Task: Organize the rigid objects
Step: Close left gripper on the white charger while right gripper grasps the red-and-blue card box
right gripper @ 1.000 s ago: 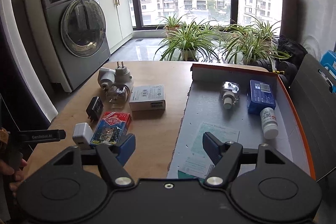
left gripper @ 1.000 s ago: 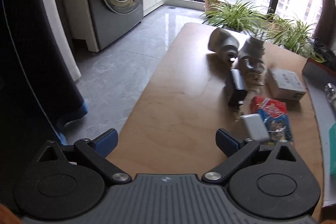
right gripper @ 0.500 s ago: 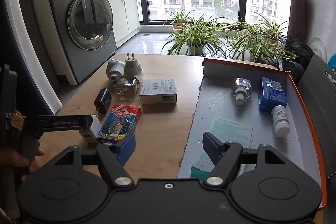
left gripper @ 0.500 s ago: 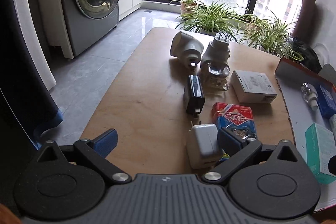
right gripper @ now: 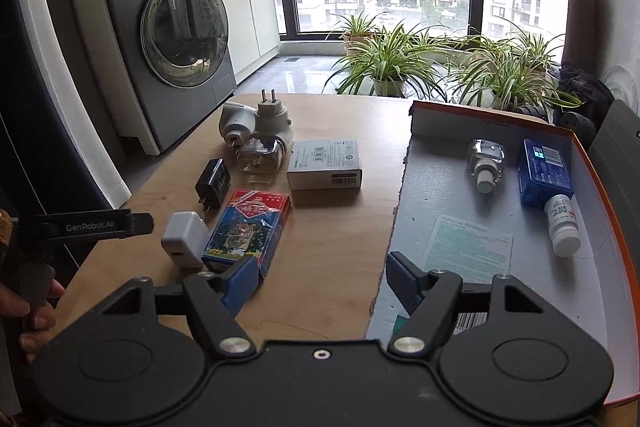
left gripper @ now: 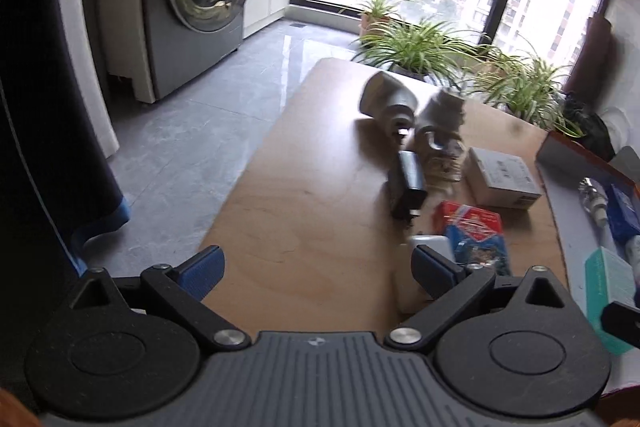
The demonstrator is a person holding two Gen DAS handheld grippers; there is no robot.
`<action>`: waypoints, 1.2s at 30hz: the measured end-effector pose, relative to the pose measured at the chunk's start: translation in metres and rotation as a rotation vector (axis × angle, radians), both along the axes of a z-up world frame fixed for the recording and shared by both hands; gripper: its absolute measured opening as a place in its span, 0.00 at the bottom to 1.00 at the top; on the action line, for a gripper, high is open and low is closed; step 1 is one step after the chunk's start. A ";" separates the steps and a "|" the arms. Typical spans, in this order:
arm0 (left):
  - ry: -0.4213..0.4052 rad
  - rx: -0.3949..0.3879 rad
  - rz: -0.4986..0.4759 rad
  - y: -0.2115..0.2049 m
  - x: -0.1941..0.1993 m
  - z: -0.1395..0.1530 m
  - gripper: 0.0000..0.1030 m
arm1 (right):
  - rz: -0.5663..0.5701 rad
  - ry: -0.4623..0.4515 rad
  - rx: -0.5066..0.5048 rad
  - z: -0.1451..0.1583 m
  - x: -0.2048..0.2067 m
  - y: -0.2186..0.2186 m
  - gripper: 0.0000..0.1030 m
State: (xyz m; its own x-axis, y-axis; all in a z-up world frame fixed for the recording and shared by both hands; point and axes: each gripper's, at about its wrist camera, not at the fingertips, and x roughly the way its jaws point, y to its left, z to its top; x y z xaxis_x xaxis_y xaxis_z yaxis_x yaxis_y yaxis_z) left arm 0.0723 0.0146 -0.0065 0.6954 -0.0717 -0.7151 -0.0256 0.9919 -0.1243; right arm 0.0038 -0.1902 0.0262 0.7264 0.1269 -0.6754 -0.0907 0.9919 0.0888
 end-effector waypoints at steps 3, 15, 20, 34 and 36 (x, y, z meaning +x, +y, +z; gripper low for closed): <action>-0.008 0.070 -0.072 -0.030 0.003 -0.007 0.94 | -0.002 -0.001 -0.004 0.000 0.000 0.001 0.81; 0.015 0.046 -0.110 -0.022 0.008 -0.027 0.28 | 0.020 0.027 0.013 -0.011 0.013 0.008 0.81; -0.008 0.035 -0.071 -0.006 0.002 -0.018 0.28 | 0.070 0.073 0.051 -0.018 0.038 0.031 0.81; -0.015 0.020 -0.003 0.031 -0.007 -0.010 0.28 | 0.014 0.148 -0.035 -0.058 0.106 0.092 0.69; -0.020 0.017 -0.010 0.030 -0.009 -0.008 0.28 | 0.026 0.128 -0.029 -0.054 0.097 0.089 0.69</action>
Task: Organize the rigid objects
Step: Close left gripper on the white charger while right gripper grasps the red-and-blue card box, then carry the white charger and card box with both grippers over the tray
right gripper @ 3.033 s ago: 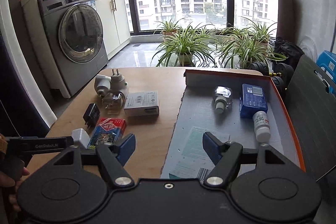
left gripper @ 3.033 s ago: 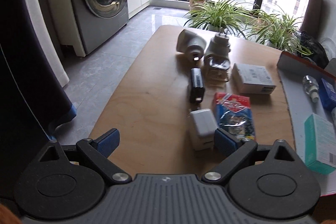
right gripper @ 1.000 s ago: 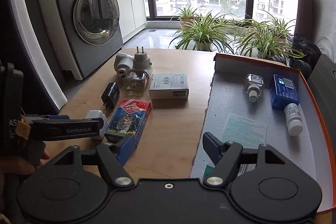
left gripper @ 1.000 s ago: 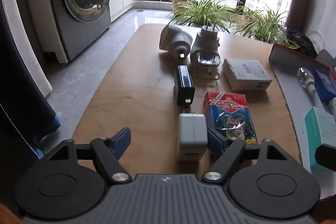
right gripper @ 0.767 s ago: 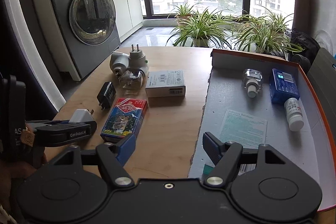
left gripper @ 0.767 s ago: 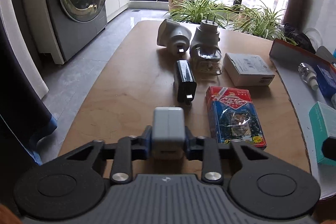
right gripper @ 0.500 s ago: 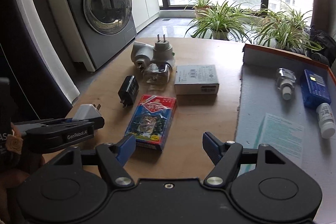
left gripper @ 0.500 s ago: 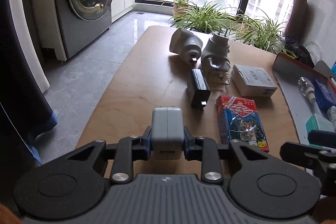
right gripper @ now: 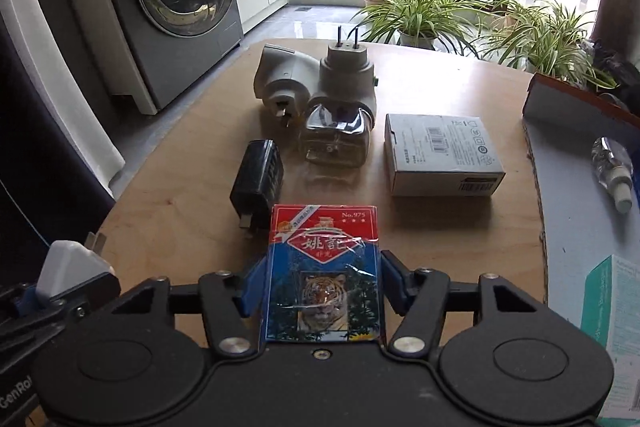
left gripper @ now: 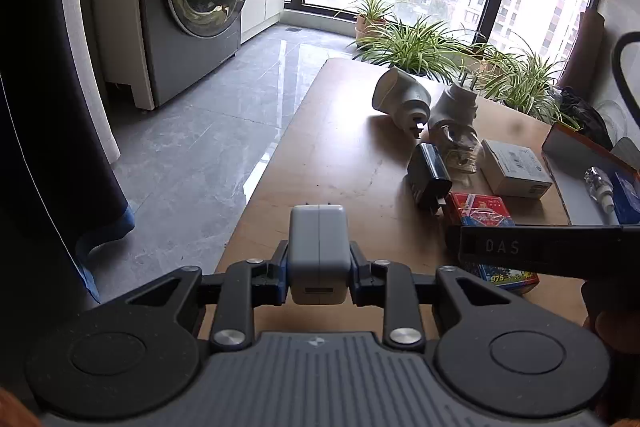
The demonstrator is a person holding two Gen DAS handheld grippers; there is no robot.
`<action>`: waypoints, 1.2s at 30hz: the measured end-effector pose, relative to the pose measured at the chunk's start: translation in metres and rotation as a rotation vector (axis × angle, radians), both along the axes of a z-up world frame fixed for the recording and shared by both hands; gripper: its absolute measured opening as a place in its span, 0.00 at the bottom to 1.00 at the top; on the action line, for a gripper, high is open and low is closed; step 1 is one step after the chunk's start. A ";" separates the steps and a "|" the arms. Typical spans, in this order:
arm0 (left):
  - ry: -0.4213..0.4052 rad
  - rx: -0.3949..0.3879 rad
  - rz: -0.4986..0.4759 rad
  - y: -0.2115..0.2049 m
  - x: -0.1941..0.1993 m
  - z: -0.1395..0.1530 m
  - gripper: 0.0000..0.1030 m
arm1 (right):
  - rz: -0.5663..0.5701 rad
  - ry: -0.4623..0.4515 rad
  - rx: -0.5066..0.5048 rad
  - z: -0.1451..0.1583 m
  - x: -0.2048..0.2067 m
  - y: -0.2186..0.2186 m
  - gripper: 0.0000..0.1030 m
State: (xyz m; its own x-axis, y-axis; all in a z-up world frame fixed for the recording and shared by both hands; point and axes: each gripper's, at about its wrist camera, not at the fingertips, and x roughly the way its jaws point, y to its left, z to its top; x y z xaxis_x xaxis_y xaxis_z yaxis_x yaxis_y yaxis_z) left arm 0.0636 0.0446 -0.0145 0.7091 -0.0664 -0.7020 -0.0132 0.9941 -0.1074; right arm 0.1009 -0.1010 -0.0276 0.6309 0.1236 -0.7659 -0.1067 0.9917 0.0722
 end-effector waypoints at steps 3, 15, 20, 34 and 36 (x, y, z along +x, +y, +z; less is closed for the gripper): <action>-0.008 -0.010 -0.009 -0.005 -0.002 0.004 0.28 | 0.011 -0.039 0.003 0.012 -0.017 -0.007 0.69; -0.075 -0.049 -0.162 -0.079 -0.029 0.036 0.28 | -0.137 -0.218 -0.021 0.083 -0.120 -0.112 0.69; -0.091 -0.066 -0.271 -0.133 -0.041 0.045 0.28 | -0.252 -0.230 -0.059 0.093 -0.152 -0.168 0.69; -0.118 -0.044 -0.433 -0.231 -0.048 0.053 0.28 | -0.358 -0.233 -0.029 0.079 -0.175 -0.230 0.69; -0.111 -0.036 -0.420 -0.234 -0.049 0.052 0.28 | -0.356 -0.235 -0.027 0.078 -0.173 -0.232 0.69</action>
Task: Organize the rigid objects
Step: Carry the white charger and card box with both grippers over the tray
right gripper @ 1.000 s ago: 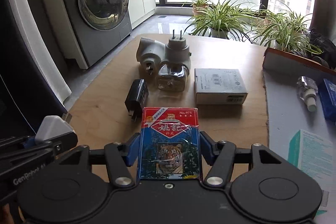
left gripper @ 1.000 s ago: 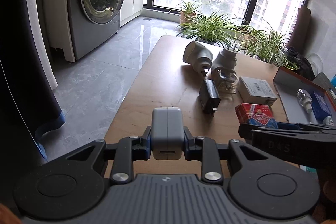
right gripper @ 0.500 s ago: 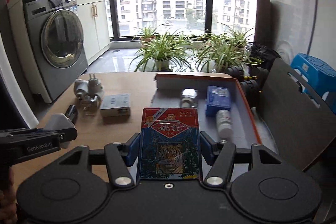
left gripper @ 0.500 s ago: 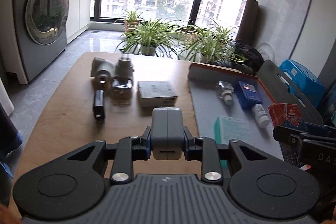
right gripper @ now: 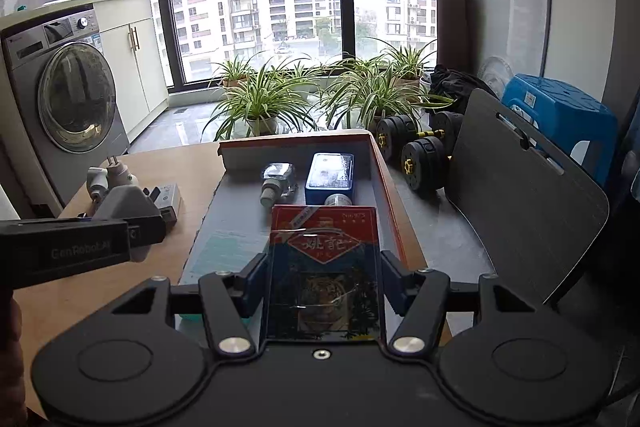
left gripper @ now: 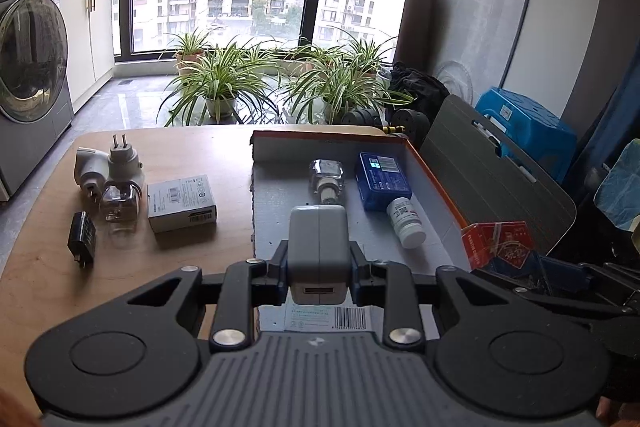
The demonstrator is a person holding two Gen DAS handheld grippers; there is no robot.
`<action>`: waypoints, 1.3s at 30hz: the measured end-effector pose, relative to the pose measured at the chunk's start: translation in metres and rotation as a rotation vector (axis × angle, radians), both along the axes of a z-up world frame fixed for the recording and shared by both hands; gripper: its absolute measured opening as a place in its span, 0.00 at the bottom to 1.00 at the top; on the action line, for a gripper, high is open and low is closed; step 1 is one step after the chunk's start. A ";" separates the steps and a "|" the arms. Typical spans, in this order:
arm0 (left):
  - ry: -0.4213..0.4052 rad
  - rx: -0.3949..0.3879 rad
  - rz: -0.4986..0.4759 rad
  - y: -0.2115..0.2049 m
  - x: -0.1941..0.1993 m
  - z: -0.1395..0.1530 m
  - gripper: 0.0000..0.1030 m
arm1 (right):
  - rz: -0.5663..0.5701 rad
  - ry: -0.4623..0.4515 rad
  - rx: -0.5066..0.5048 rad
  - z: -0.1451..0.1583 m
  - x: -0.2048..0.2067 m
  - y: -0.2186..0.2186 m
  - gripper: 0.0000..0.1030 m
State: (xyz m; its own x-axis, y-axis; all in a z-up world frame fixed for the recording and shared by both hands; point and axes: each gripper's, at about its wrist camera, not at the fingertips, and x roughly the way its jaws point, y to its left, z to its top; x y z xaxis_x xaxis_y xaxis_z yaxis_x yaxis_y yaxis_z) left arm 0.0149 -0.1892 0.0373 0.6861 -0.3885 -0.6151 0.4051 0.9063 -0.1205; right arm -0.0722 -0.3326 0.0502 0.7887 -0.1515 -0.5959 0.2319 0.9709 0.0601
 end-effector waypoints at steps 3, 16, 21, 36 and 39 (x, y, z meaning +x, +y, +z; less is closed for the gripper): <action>0.008 0.009 0.008 -0.002 0.000 -0.001 0.28 | 0.004 -0.003 0.008 -0.001 0.000 -0.002 0.69; 0.016 0.025 0.004 -0.013 -0.001 -0.003 0.28 | 0.005 0.006 0.004 -0.004 0.004 -0.007 0.69; 0.021 0.026 0.000 -0.017 -0.001 -0.004 0.28 | 0.006 0.009 0.002 -0.005 0.006 -0.009 0.69; 0.027 0.031 0.003 -0.016 0.002 -0.006 0.28 | 0.023 0.028 -0.005 -0.009 0.017 -0.004 0.69; 0.027 0.031 0.005 -0.015 0.003 -0.005 0.28 | 0.025 0.030 -0.004 -0.010 0.019 -0.005 0.69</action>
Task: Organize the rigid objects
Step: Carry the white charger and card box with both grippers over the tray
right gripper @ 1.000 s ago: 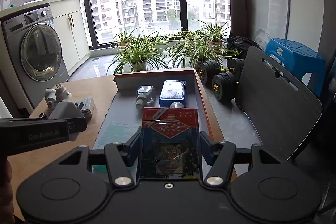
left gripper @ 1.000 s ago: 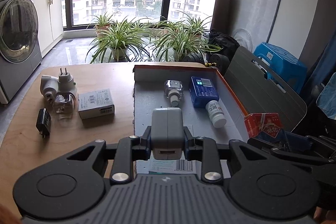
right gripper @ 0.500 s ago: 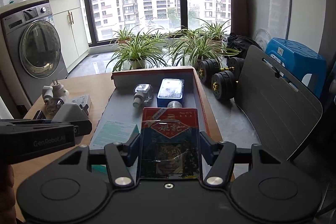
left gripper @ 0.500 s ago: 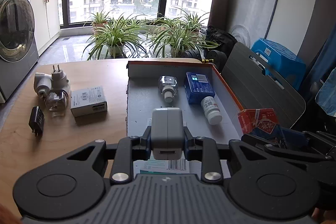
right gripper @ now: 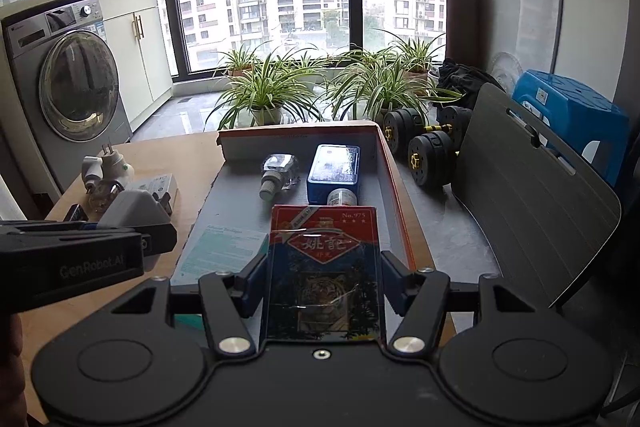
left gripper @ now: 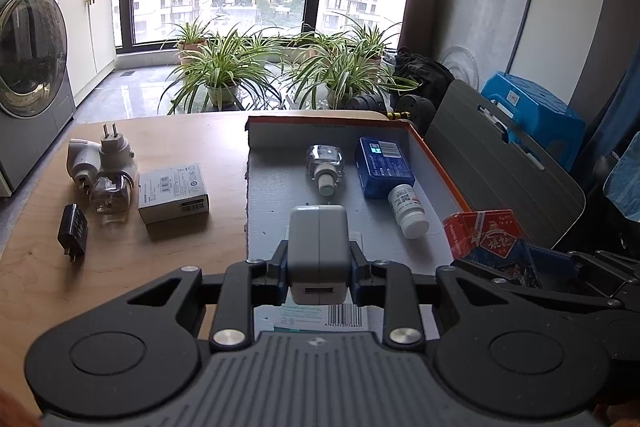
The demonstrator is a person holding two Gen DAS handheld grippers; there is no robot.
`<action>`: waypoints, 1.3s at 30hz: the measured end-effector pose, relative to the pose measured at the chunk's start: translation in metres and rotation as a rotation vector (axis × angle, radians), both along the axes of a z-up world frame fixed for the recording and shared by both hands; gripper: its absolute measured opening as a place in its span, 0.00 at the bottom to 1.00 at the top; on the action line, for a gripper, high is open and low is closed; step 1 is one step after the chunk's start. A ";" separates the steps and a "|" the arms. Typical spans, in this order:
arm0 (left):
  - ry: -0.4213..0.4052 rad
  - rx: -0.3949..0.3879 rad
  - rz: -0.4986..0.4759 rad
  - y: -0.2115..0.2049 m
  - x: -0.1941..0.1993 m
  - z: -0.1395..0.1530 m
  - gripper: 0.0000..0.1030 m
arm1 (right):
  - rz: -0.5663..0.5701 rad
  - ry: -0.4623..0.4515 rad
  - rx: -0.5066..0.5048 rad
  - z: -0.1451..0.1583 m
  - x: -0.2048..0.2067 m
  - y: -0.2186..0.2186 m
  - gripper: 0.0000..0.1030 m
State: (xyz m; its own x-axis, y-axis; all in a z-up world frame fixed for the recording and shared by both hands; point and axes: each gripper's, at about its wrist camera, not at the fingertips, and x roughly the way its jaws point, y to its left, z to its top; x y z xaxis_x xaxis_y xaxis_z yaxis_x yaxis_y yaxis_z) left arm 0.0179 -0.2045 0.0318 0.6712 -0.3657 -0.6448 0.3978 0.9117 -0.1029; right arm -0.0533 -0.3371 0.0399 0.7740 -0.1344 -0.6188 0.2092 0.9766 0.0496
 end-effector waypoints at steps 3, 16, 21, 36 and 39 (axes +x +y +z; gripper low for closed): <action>0.001 -0.001 0.001 0.000 0.000 0.000 0.28 | 0.000 0.003 -0.001 -0.001 0.000 0.001 0.69; 0.012 -0.001 0.005 0.002 0.003 -0.002 0.28 | 0.004 0.020 0.001 -0.004 0.004 0.001 0.69; 0.015 0.001 0.007 0.002 0.004 -0.003 0.28 | 0.004 0.024 0.003 -0.006 0.006 0.001 0.69; 0.029 0.005 0.011 0.002 0.007 -0.009 0.28 | 0.002 0.039 0.009 -0.011 0.012 0.000 0.69; 0.030 0.007 0.011 0.001 0.007 -0.009 0.28 | 0.001 0.042 0.009 -0.013 0.013 0.000 0.69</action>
State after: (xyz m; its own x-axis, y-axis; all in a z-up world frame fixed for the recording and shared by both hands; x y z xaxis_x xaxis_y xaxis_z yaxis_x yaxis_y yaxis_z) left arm 0.0254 -0.2031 0.0226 0.6552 -0.3541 -0.6673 0.3847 0.9166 -0.1087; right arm -0.0404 -0.3375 0.0271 0.7474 -0.1277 -0.6519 0.2105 0.9763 0.0500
